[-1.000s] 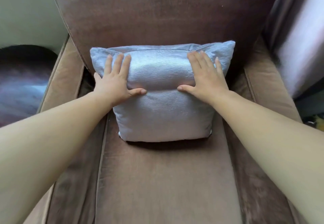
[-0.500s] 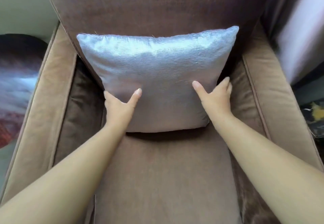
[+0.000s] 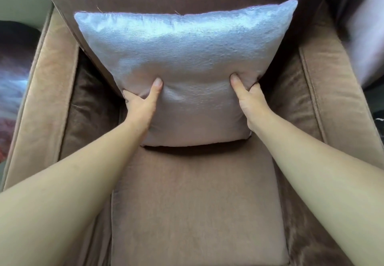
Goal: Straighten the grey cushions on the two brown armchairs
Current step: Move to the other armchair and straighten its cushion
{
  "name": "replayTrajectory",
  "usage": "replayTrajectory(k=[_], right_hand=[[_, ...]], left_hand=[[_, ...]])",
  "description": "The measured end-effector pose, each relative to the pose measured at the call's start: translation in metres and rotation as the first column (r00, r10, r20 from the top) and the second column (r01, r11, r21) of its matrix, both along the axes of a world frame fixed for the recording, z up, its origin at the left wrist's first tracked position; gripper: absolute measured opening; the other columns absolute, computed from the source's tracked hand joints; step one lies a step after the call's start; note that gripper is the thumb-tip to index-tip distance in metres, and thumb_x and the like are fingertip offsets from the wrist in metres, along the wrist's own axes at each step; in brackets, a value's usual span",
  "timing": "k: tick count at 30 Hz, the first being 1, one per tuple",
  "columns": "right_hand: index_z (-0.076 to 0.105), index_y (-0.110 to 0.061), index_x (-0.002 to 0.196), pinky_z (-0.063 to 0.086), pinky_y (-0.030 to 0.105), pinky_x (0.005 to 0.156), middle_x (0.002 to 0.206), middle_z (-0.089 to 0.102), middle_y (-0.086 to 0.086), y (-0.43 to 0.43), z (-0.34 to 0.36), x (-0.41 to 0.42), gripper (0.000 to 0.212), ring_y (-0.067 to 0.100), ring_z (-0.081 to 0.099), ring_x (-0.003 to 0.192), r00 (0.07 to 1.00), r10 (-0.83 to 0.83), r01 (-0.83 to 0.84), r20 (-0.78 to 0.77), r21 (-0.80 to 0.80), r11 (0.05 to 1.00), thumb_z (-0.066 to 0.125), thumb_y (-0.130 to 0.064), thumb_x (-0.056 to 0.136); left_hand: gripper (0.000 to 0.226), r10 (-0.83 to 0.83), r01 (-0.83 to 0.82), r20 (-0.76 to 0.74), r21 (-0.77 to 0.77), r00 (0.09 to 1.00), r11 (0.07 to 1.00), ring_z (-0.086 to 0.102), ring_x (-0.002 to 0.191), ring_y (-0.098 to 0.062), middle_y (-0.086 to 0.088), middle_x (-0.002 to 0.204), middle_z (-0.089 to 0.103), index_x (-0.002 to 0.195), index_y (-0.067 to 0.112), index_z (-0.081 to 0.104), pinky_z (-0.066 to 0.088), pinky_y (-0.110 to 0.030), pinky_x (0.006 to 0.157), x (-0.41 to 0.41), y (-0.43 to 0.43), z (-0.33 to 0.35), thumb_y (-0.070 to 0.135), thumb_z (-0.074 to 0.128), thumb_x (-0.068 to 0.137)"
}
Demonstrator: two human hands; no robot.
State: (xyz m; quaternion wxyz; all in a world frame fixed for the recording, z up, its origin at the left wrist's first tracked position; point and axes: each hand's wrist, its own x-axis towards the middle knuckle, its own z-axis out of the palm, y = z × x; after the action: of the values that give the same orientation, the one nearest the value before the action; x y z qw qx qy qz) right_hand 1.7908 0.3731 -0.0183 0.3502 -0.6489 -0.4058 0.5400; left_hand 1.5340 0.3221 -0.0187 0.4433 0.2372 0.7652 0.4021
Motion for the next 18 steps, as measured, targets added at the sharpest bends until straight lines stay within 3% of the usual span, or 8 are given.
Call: replayTrajectory(k=[2, 5, 8, 12, 18], right_hand=[[0.032, -0.023, 0.155, 0.037, 0.029, 0.112, 0.145, 0.054, -0.010, -0.007, -0.006, 0.003, 0.101, 0.008, 0.051, 0.131, 0.999, 0.014, -0.015, 0.030, 0.028, 0.999, 0.067, -0.071, 0.073], [0.028, -0.026, 0.156, 0.034, 0.031, 0.115, 0.151, 0.048, -0.008, -0.021, -0.018, 0.010, 0.110, 0.012, 0.046, 0.138, 0.989, 0.028, -0.034, 0.145, 0.040, 0.999, 0.063, -0.078, 0.066], [0.024, -0.028, 0.156, 0.034, 0.039, 0.119, 0.156, 0.043, -0.007, -0.039, -0.041, 0.017, 0.109, 0.013, 0.041, 0.143, 0.957, 0.042, -0.061, 0.287, 0.057, 0.997, 0.064, -0.075, 0.067], [0.019, -0.024, 0.156, 0.037, 0.046, 0.117, 0.157, 0.038, 0.000, -0.058, -0.072, 0.029, 0.116, 0.022, 0.040, 0.144, 0.876, 0.145, -0.173, 0.459, 0.020, 0.985, 0.074, -0.070, 0.065], [0.029, -0.015, 0.151, 0.037, 0.033, 0.108, 0.151, 0.046, 0.006, -0.064, -0.117, 0.039, 0.108, 0.027, 0.044, 0.140, 0.814, 0.181, -0.241, 0.552, 0.037, 0.970, 0.088, -0.048, 0.067]], left_hand=[[0.142, 0.015, -0.013, -0.015, 0.110, 1.000, 0.994, 0.043, 0.142, -0.013, 0.012, 0.155, 0.042, 0.158, 0.031, 0.007, 0.034, -0.052, 0.119, 0.004, -0.012, -0.006, 0.093, 0.068, 0.046], [0.129, -0.028, 0.046, -0.106, 0.176, 0.994, 0.983, 0.035, 0.148, -0.009, 0.004, 0.162, 0.033, 0.160, 0.028, 0.009, 0.027, -0.042, 0.125, 0.008, -0.037, -0.023, 0.085, 0.070, 0.061], [0.136, -0.120, 0.140, -0.186, 0.099, 0.975, 0.985, 0.022, 0.154, -0.010, 0.003, 0.168, 0.019, 0.160, 0.027, 0.005, 0.022, -0.043, 0.127, 0.007, -0.066, -0.054, 0.085, 0.071, 0.057], [0.130, -0.206, 0.226, -0.292, 0.036, 0.934, 0.973, 0.023, 0.153, -0.013, 0.002, 0.167, 0.020, 0.159, 0.025, 0.007, 0.023, -0.046, 0.126, -0.006, -0.079, -0.089, 0.073, 0.077, 0.061], [0.124, -0.263, 0.290, -0.347, 0.026, 0.900, 0.957, 0.033, 0.146, -0.010, 0.006, 0.157, 0.032, 0.157, 0.021, 0.013, 0.026, -0.036, 0.124, -0.021, -0.080, -0.131, 0.052, 0.087, 0.063]])
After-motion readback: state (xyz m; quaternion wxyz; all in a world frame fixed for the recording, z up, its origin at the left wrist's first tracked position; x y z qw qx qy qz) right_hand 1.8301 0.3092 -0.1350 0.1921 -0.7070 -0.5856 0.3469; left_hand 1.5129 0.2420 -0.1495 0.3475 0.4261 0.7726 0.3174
